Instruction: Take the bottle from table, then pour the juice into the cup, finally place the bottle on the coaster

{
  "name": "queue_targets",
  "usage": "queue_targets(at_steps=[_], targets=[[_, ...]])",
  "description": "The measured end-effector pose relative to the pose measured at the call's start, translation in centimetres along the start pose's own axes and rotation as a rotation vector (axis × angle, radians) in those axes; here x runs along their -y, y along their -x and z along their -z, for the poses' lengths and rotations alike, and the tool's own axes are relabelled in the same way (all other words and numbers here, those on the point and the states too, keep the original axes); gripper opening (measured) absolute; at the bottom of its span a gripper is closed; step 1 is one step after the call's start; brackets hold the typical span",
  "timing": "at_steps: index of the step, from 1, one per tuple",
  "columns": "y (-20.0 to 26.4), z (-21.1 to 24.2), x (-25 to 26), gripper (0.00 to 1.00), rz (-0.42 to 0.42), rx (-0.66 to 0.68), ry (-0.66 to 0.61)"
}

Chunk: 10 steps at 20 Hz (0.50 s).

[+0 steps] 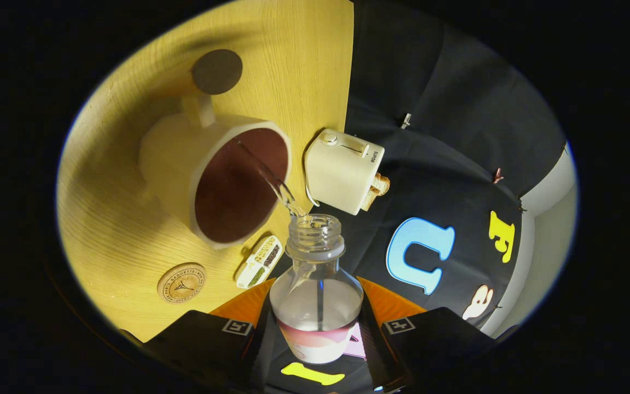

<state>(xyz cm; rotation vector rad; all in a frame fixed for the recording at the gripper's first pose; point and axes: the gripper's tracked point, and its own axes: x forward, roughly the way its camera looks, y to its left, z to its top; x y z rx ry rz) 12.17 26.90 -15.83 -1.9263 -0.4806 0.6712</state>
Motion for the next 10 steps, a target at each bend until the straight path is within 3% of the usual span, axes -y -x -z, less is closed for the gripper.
queue_targets(at_steps=[10], targets=[[0.11, -0.23, 0.49, 0.71, 0.014, 0.031, 0.072]])
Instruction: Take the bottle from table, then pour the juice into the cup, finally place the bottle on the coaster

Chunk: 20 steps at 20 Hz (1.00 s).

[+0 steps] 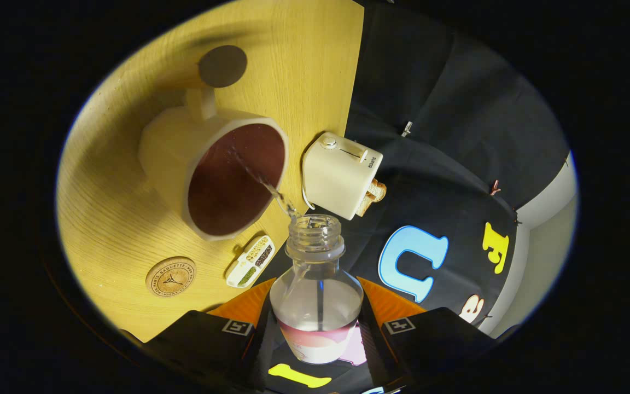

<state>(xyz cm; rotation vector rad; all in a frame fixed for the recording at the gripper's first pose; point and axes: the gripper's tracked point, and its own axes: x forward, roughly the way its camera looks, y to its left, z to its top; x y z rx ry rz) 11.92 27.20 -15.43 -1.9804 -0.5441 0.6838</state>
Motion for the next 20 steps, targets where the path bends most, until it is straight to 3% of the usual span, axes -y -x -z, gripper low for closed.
queue_targets(at_steps=[20], targets=[[-0.62, 0.17, -0.41, 0.72, 0.000, 0.011, 0.054]])
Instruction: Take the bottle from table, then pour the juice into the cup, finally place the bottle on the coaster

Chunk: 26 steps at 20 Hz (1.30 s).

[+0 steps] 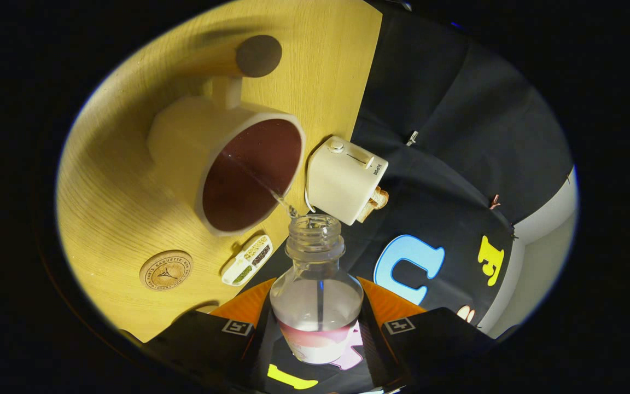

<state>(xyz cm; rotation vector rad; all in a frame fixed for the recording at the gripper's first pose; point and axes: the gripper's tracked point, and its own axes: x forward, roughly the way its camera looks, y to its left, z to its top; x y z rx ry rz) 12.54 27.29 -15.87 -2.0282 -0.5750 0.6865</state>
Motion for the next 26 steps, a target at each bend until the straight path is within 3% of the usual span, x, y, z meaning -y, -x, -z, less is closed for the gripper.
queue_targets(at_steps=[9, 14, 21, 26], targets=[[0.2, -0.3, -0.1, 0.71, -0.014, -0.015, -0.023], [0.5, 0.3, -0.4, 0.72, -0.039, -0.060, -0.117], [1.0, 1.6, -0.1, 0.72, -0.082, -0.153, -0.362], [2.0, 3.0, 0.2, 0.72, -0.103, -0.233, -0.620]])
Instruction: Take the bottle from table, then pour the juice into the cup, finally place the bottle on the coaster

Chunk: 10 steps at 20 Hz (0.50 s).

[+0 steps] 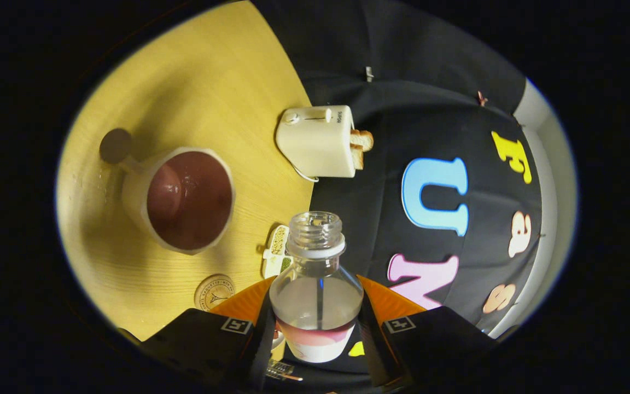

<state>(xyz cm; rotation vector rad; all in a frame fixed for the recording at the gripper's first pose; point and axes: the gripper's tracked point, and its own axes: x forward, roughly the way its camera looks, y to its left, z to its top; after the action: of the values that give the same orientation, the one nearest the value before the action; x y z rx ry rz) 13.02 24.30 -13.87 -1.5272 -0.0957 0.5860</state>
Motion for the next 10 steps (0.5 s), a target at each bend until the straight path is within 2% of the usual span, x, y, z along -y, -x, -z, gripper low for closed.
queue_targets(at_steps=[4, 10], targets=[[1.2, 1.3, 1.4, 0.72, -0.010, -0.051, -0.229], [2.9, 3.4, 2.9, 0.73, -0.080, -0.069, -0.696]])
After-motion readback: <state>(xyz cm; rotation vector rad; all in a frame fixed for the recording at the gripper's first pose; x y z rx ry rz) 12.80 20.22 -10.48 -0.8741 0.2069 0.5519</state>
